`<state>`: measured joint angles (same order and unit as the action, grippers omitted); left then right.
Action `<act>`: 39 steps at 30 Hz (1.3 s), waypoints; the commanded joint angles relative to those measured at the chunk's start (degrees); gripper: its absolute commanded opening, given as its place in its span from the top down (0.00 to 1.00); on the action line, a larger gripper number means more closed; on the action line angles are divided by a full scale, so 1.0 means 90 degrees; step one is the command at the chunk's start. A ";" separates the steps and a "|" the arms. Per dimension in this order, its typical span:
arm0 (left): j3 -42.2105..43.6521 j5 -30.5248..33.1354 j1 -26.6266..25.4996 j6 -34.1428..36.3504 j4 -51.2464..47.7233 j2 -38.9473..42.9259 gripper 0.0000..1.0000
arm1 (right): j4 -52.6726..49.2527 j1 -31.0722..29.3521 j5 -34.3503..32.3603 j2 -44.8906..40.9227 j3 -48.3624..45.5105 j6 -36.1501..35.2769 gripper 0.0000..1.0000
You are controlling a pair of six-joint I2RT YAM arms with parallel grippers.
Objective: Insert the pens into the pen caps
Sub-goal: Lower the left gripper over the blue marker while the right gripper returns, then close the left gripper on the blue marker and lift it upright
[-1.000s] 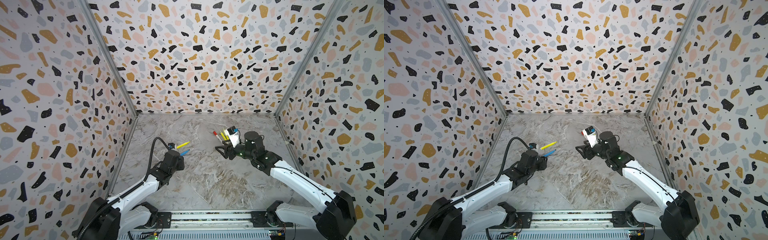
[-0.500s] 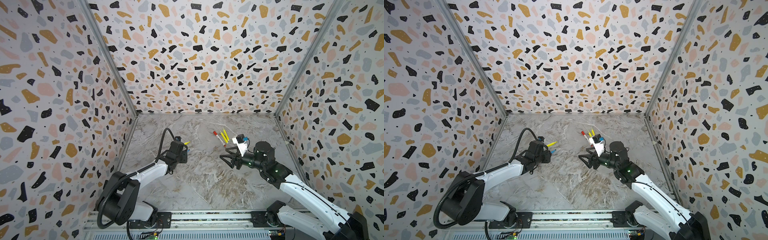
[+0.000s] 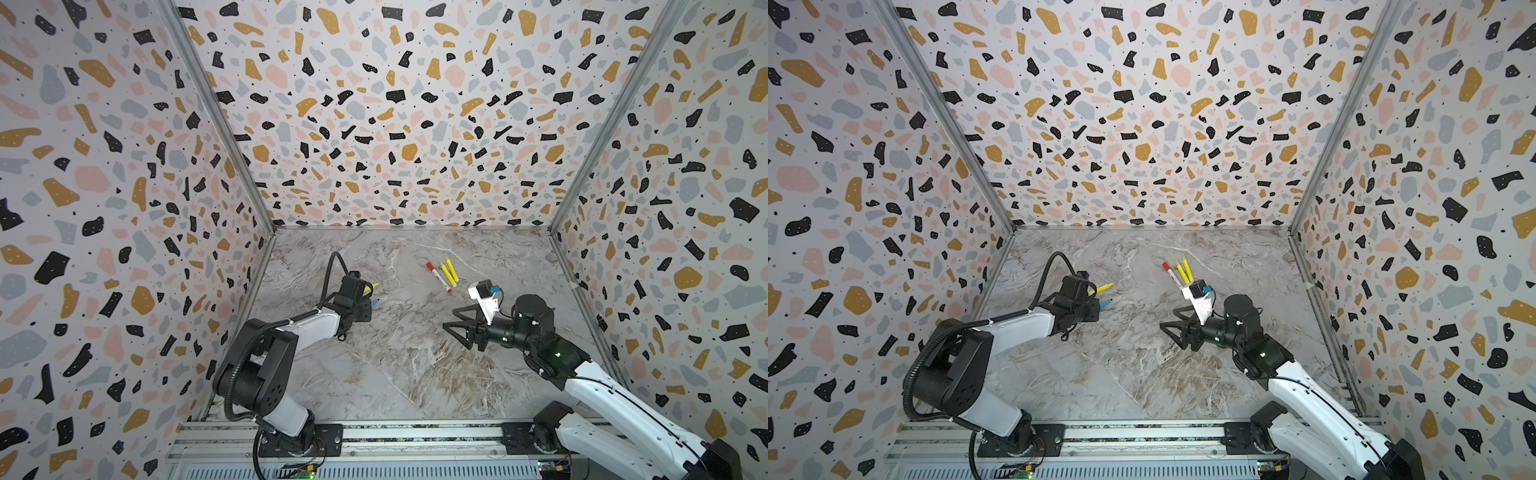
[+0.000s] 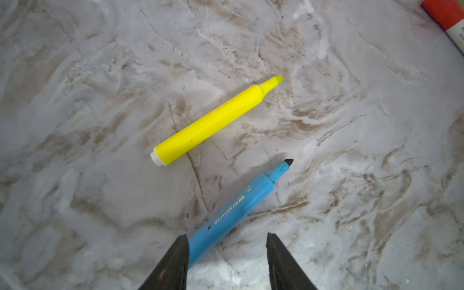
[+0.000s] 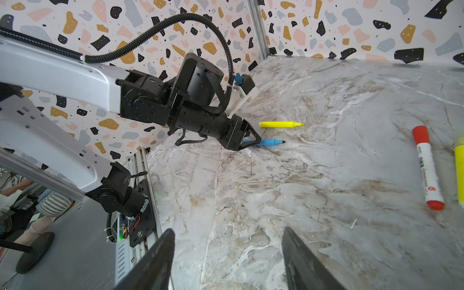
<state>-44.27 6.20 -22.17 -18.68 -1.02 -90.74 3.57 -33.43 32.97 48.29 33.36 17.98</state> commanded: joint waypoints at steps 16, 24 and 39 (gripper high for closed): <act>-0.0383 -0.0356 0.0013 0.0151 0.0069 -0.0559 0.56 | 0.0043 0.0015 0.0135 -0.0390 -0.0056 0.0209 0.32; -0.0448 -0.0569 -0.0044 0.0212 -0.0073 -0.0653 0.61 | 0.0023 0.0031 0.0123 -0.0405 -0.0035 0.0211 0.32; -0.0266 -0.0321 -0.0539 0.0042 -0.0285 -0.0688 0.61 | 0.0028 0.0029 0.0009 -0.0548 -0.0139 0.0272 0.32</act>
<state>-47.09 2.04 -26.70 -17.65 -2.66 -96.25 3.51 -33.36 33.41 44.77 32.60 19.88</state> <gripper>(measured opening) 0.393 0.681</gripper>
